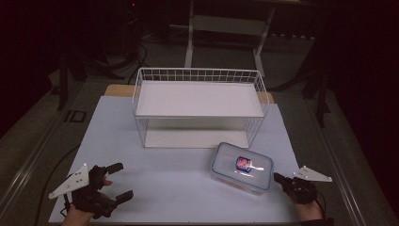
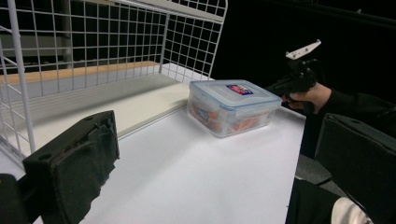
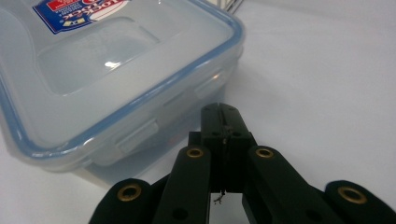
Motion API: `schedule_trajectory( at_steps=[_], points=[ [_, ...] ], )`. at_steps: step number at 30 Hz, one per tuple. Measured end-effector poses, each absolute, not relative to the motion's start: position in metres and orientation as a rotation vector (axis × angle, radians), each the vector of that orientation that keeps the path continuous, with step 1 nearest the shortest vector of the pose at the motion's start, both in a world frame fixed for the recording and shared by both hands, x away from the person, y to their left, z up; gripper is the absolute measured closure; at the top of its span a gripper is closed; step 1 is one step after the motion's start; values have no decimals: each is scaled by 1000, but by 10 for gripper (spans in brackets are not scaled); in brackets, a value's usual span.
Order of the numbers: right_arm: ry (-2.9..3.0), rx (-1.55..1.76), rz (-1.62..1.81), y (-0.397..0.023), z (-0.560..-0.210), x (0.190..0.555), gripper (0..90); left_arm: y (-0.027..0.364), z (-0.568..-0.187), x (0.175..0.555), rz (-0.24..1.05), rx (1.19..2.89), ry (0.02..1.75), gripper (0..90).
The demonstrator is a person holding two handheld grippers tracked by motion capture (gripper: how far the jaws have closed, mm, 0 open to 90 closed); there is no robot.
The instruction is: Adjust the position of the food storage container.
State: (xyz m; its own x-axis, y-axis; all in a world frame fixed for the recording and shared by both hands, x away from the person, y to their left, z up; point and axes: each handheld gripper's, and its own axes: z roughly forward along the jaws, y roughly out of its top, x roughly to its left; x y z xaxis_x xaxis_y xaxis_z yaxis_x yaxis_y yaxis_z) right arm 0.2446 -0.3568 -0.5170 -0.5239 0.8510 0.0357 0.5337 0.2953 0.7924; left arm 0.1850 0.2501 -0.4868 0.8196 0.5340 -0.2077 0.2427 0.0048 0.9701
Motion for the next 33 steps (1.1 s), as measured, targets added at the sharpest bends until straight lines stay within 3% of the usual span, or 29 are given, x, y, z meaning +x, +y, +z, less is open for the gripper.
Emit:
schedule_trajectory(
  at_steps=[13, 33],
  points=[
    [2234, 1198, 1086, -329, -519, 267, 900, 250, -487, 185, 252, 1580, 631, 0],
    [2340, 1067, 1098, -253, -519, 305, 900, 249, -488, 185, 248, 1582, 630, 0]
  ],
)
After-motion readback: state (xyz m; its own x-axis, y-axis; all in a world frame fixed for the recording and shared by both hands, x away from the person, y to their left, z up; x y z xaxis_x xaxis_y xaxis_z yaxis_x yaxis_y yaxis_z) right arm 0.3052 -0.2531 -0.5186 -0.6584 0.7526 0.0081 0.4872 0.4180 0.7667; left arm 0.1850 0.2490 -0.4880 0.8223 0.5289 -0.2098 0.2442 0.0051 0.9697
